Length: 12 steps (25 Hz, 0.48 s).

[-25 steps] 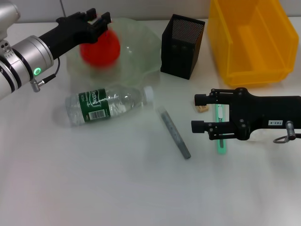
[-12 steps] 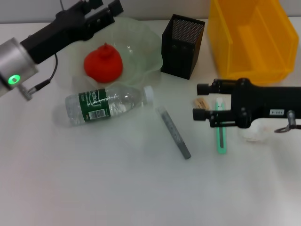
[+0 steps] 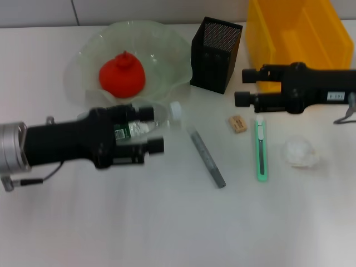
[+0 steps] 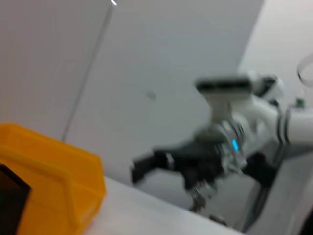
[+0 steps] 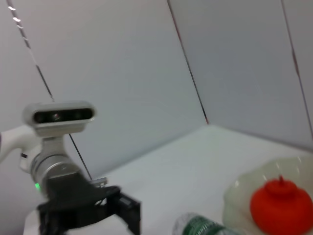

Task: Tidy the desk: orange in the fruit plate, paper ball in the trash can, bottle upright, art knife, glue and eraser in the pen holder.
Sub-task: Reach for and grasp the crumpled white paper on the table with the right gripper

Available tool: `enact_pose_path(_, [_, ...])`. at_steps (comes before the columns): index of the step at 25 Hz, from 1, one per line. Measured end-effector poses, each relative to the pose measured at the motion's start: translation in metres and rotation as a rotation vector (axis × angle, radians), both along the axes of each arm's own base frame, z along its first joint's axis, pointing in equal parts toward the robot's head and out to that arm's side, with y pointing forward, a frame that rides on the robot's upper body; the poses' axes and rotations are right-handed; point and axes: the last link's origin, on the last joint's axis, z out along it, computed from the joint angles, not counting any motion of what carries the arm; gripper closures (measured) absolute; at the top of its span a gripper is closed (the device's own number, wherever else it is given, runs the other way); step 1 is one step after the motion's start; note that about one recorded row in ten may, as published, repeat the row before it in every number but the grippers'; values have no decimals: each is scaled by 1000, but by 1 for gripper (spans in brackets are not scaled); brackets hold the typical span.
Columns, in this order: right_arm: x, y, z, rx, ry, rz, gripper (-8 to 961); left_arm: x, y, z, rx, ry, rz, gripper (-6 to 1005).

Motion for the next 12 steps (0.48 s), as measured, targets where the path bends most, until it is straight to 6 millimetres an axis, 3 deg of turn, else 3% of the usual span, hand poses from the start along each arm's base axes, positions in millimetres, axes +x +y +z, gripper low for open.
enact_pose_path(7, [-40, 21, 29, -145, -319, -196, 246, -4, -11, -17, 41, 27, -59, 183])
enact_pose_path(12, [-55, 28, 30, -186, -657, -337, 248, -4, -7, -19, 57, 42, -55, 183])
